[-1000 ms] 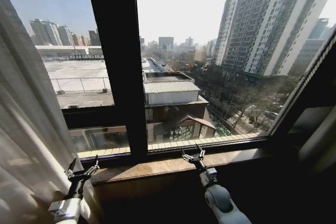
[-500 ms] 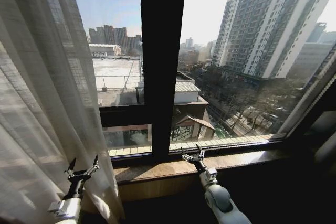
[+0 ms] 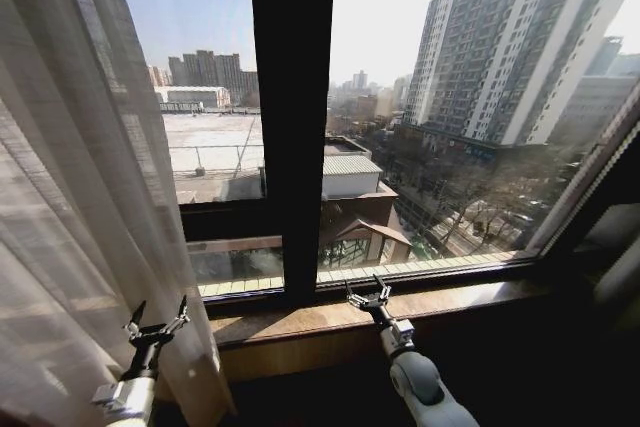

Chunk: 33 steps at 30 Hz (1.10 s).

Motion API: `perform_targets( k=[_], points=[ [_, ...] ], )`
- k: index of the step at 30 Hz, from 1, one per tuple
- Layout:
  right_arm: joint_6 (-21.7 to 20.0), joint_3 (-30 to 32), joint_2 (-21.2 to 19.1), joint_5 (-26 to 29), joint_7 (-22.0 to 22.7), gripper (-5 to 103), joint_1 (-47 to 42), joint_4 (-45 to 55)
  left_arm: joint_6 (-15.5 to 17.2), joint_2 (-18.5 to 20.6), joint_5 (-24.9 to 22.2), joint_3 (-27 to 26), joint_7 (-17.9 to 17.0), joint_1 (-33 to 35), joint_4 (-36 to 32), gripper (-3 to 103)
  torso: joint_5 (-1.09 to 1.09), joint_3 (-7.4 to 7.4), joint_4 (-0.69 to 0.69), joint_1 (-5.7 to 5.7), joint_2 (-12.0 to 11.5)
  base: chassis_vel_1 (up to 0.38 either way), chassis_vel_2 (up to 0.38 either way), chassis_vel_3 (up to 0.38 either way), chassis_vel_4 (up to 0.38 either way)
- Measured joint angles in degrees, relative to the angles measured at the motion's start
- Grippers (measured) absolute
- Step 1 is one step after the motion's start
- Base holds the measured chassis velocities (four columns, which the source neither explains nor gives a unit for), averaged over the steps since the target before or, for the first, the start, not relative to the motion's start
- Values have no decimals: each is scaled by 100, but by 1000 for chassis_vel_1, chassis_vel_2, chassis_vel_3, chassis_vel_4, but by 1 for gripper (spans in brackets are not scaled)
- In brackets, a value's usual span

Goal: Open the curtains by pulling them apart, changing their state from closed to fully open.

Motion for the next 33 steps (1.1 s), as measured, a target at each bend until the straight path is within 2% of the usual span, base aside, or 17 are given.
perform_targets(
  k=[33],
  points=[
    [0, -1, 0, 0, 0, 100, 0, 0, 0, 0, 0, 0, -3, 0, 0, 100, 1, 0, 0, 0, 0, 0, 0, 0, 0]
  ],
)
